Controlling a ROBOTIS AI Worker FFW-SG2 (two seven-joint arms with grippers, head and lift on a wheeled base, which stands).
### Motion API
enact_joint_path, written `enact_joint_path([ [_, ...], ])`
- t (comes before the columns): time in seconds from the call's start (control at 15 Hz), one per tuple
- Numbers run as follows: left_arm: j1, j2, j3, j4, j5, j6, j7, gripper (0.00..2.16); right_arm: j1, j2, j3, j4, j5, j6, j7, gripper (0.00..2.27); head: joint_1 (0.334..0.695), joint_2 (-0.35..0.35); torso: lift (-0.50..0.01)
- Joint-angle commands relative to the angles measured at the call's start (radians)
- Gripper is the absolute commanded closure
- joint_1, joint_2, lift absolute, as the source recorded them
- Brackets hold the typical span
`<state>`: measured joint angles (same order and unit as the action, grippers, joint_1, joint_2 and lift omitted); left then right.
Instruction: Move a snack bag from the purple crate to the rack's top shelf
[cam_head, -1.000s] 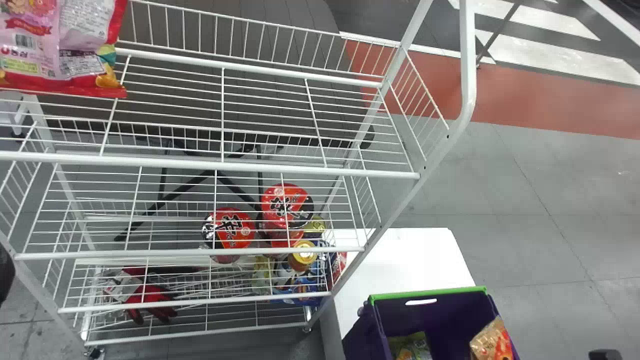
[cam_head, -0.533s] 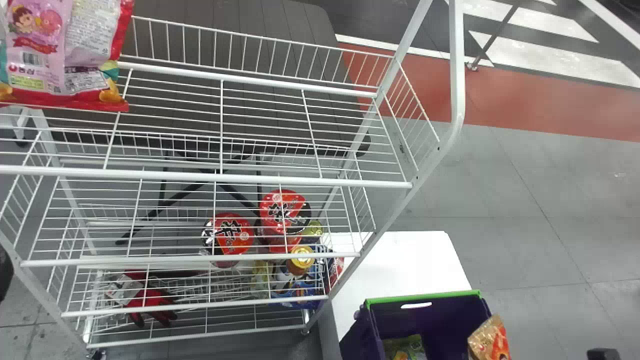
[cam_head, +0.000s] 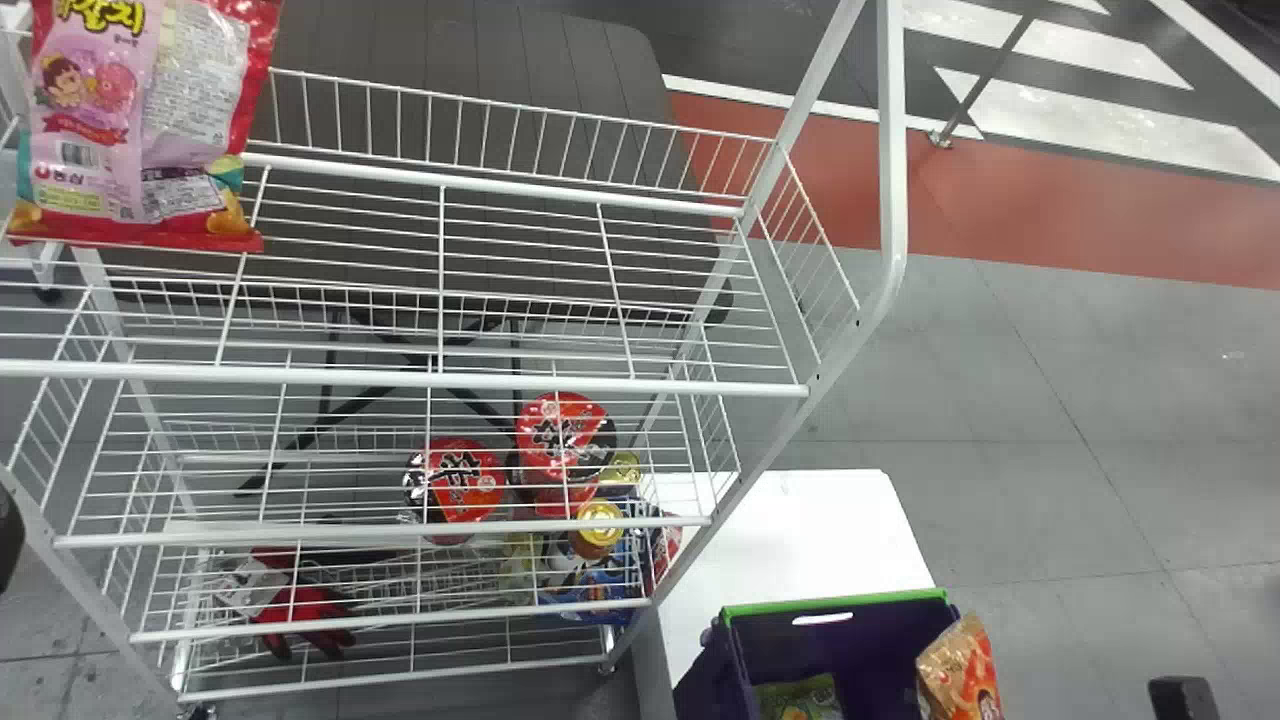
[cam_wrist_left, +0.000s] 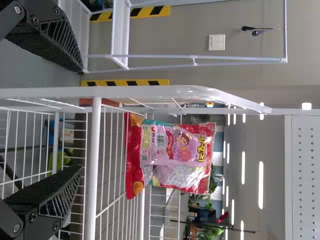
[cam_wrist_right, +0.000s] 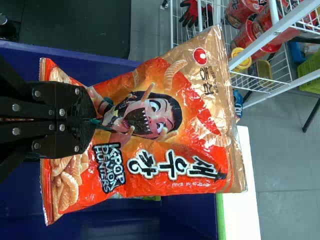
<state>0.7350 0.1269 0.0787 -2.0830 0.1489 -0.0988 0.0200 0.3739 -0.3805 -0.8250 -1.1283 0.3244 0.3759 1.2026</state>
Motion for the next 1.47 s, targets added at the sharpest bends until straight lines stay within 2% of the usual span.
enact_joint_path([
  [0.0, -0.008, 0.002, 0.001, 0.009, 0.0, 0.0, 0.0, 0.13, -0.006, -0.001, 0.0, 0.002, 0.005, 0.007, 0.0, 1.72, 0.695, -0.35, -0.066],
  [1.4, -0.016, 0.011, 0.001, 0.017, -0.003, 0.0, 0.0, 0.13, -0.032, 0.006, 0.018, 0.001, 0.027, 0.056, 0.002, 1.72, 0.695, -0.35, 0.009],
])
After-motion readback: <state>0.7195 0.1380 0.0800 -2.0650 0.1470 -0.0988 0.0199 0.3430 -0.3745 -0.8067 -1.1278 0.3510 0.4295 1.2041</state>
